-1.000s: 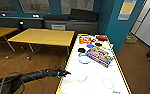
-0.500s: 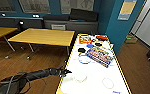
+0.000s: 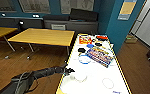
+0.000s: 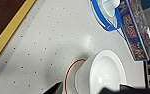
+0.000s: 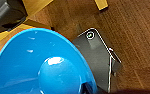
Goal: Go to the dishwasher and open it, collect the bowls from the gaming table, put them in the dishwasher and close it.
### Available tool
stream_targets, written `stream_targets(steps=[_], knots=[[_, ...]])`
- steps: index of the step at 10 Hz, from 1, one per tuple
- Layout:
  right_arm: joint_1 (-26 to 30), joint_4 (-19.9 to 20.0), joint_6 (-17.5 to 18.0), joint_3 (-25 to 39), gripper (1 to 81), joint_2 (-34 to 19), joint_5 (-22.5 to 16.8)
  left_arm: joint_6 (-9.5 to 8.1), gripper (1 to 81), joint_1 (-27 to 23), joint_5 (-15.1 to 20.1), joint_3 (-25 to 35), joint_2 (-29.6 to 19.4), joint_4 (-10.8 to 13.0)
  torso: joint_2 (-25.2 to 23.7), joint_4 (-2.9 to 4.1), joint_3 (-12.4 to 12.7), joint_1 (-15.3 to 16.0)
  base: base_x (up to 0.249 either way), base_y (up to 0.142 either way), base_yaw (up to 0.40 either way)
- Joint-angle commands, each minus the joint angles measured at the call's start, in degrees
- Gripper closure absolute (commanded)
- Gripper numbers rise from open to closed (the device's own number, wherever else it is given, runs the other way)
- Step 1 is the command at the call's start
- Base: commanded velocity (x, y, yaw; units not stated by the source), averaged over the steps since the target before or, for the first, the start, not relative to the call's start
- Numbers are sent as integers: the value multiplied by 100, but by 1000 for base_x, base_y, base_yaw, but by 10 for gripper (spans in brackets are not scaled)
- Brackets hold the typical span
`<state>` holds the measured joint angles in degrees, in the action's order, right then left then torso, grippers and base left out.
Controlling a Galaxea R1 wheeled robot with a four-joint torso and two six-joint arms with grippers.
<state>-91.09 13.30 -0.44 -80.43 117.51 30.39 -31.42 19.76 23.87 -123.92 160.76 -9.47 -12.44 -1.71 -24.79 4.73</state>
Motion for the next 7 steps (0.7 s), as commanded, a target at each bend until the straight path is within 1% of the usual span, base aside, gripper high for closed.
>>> stream_targets(steps=[1, 3, 4, 5, 6, 7], knots=[[121, -170, -17, 38, 811, -251, -323, -5, 10, -881, 320, -256, 343, 244, 0, 0, 0, 2, 0, 0, 0], [130, -170, -9, 38, 811, -251, -332, -5, 10, -838, 320, -440, 527, 278, 0, 0, 0, 2, 0, 0, 0], [130, -170, -9, 38, 811, -260, -332, -5, 10, -837, 338, -607, 633, 332, 0, 0, 0, 2, 0, 0, 0], [130, -170, -9, 38, 811, -260, -324, -5, 10, -829, 486, -799, 764, 332, 0, 0, 0, 2, 0, 0, 0], [130, -170, -9, 38, 811, -260, -332, -5, 10, -838, 557, -1096, 948, 340, 0, 0, 0, 2, 0, 0, 0], [121, -170, -9, 38, 811, -251, -332, -5, 10, -837, 600, -1361, 1133, 428, 0, 0, 0, 2, 0, 0, 0]])
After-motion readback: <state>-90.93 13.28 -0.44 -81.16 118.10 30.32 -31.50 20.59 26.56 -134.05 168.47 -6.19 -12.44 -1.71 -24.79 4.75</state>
